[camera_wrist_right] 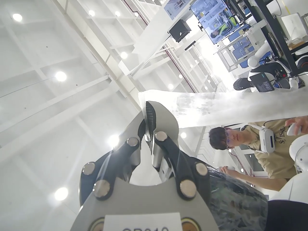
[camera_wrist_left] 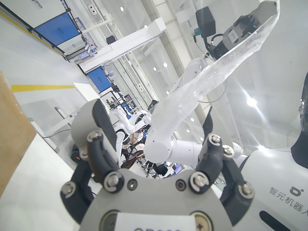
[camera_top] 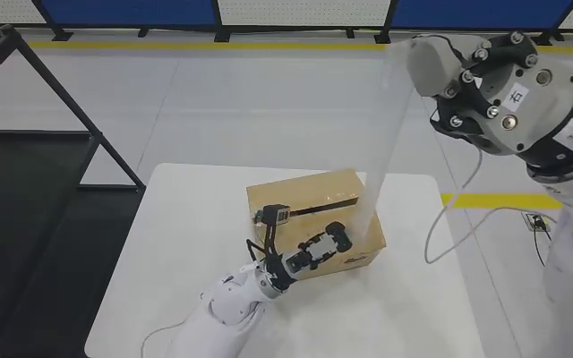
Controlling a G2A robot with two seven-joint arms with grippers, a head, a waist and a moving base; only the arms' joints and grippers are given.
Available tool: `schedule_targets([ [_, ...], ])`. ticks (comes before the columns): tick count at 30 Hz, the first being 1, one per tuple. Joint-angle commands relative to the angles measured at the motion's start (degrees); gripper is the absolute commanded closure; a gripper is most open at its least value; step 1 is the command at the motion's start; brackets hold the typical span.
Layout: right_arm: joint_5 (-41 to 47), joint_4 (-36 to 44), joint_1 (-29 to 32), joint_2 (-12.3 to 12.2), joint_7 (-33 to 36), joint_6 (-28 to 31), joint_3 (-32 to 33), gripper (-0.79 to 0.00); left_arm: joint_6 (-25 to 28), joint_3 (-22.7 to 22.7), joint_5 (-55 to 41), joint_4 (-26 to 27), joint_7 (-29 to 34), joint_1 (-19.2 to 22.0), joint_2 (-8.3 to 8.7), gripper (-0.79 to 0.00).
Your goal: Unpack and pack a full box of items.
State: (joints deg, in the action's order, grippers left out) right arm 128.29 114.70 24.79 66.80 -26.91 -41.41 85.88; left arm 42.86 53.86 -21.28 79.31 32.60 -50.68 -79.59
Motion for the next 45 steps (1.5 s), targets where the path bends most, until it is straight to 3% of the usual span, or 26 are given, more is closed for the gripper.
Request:
schedule_targets([
  [1, 0.22, 0.07, -0.09, -0.16, 0.05, 0.25, -0.09, 0.0, 0.7, -1.08, -0.74, -0.71, 0.52, 0.7, -0.39, -0.653],
  [6, 0.43, 0.11, -0.19, -0.55, 0.13, 0.94, -0.32, 0.0, 2.43, -2.95, -1.98, -2.12, 1.99, 1.96, -1.14, -0.588],
  [12, 0.48, -0.19, -0.23, -1.02, 0.11, 1.51, -0.52, 0.0, 4.41, -3.17, -2.39, -3.03, 1.81, 2.52, -1.66, -0.179],
  [22, 0.63, -0.69, 0.19, -1.83, 0.61, 2.09, -0.31, 0.0, 4.69, -2.3, -1.55, -2.87, 1.55, 1.88, -1.88, -0.175],
  [26, 0.56, -0.99, 0.64, -2.18, 0.84, 1.97, -0.04, 0.0, 4.7, -1.36, 0.44, -2.28, 0.44, 1.62, -1.87, -0.022],
  [30, -0.01, -1.51, 1.41, -2.59, 1.13, 1.2, 0.53, 0.0, 3.75, 1.06, 4.82, -0.04, -1.99, 0.62, -1.49, 0.0],
  [31, -0.09, -1.73, 1.58, -2.7, 1.32, 0.74, 0.71, -0.037, 3.32, 1.8, 5.66, 0.9, -2.56, 0.11, -1.35, 0.0],
  [32, -0.18, -2.06, 1.74, -2.82, 1.49, 0.24, 0.91, -0.225, 2.8, 2.56, 6.32, 1.91, -2.98, -0.44, -1.18, 0.0],
  [33, -0.34, -2.43, 1.86, -2.94, 1.59, -0.19, 1.1, -0.456, 2.34, 3.35, 7.16, 2.98, -3.08, -0.97, -0.98, 0.0],
  [34, -0.63, -2.79, 1.95, -3.06, 1.6, -0.36, 1.32, -0.785, 1.84, 4.17, 7.73, 4.01, -3.27, -1.61, -0.78, 0.0],
  [45, -4.62, -8.21, 2.74, -4.1, 4.92, -0.26, 3.59, -0.785, -5.83, 12.82, 13.17, 15.42, -2.13, -8.49, 1.46, 0.0],
])
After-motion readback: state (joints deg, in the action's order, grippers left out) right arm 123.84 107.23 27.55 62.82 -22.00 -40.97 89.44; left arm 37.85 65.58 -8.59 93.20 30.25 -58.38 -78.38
